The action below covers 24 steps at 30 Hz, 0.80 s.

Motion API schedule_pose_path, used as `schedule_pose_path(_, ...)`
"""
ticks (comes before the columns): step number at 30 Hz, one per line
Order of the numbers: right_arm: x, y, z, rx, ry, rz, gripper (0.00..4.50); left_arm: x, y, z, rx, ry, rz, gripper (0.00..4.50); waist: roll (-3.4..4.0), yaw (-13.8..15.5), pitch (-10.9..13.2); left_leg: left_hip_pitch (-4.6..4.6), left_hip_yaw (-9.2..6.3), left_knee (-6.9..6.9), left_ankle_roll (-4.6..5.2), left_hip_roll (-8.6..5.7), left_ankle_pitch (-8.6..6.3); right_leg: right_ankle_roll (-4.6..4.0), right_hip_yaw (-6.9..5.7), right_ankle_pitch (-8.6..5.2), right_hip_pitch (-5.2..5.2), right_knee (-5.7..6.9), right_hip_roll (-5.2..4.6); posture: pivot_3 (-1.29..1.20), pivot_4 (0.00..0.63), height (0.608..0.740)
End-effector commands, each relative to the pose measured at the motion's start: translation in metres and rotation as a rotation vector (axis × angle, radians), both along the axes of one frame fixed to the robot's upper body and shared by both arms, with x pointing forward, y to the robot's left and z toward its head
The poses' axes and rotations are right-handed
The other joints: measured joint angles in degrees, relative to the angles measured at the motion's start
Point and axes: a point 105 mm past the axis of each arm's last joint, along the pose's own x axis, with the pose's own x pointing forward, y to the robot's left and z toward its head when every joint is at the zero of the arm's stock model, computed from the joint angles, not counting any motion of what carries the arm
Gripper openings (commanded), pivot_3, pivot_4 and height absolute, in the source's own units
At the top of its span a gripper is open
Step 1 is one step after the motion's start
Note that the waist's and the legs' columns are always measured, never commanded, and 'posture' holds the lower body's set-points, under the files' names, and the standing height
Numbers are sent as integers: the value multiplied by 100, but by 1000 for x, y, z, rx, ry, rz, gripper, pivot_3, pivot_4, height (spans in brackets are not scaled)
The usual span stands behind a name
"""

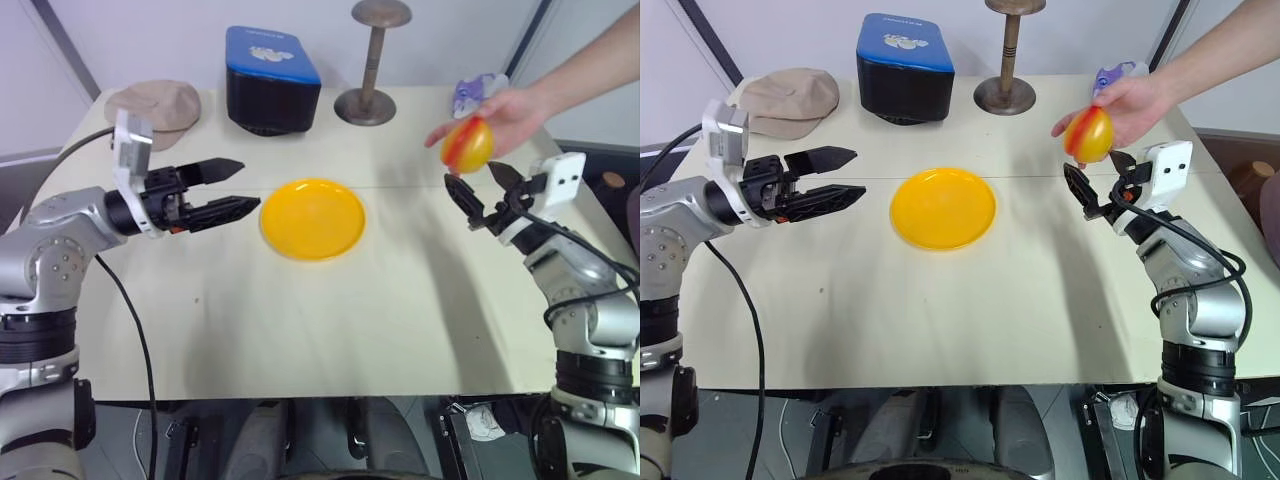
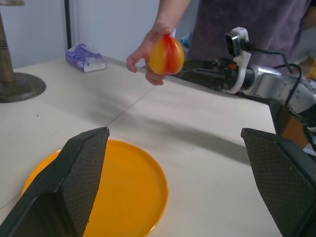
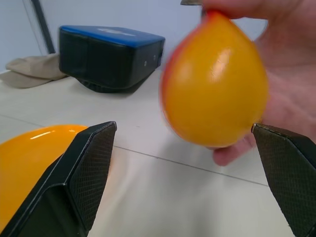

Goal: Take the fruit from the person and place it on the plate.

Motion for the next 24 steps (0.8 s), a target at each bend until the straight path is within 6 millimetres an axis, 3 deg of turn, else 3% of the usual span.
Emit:
schedule_pose_path(1, 7, -5, 14, -28, -73, -20, 4500, -6, 2, 11, 0, -62, 11, 4487, 0, -12, 0, 0, 0, 0, 0, 0, 0, 3, 0, 2, -1, 1, 0, 0, 150, 740)
schedule_pose_path(14, 35, -1, 24, -46, -115, 10, 4500, -12, 5, 6, 4, -61, 65, 4487, 0, -7, 0, 1, 10, -1, 0, 1, 0, 10, 7, 6, -3, 3, -1, 0, 150, 740)
schedule_pose_path(18, 34, -1, 25, -41, -125, 18, 3305, -13, 6, 6, 0, -64, 79, 4500, 1, -7, 0, 1, 10, -1, 0, 1, 0, 10, 7, 6, -4, 4, -1, 0, 150, 740)
schedule_pose_path(24, 34, 2, 27, -57, -127, 23, 3280, -13, 6, 5, -1, -65, 90, 4500, 1, -6, 0, 1, 10, -1, 0, 1, 0, 10, 8, 6, -4, 4, -1, 0, 150, 740)
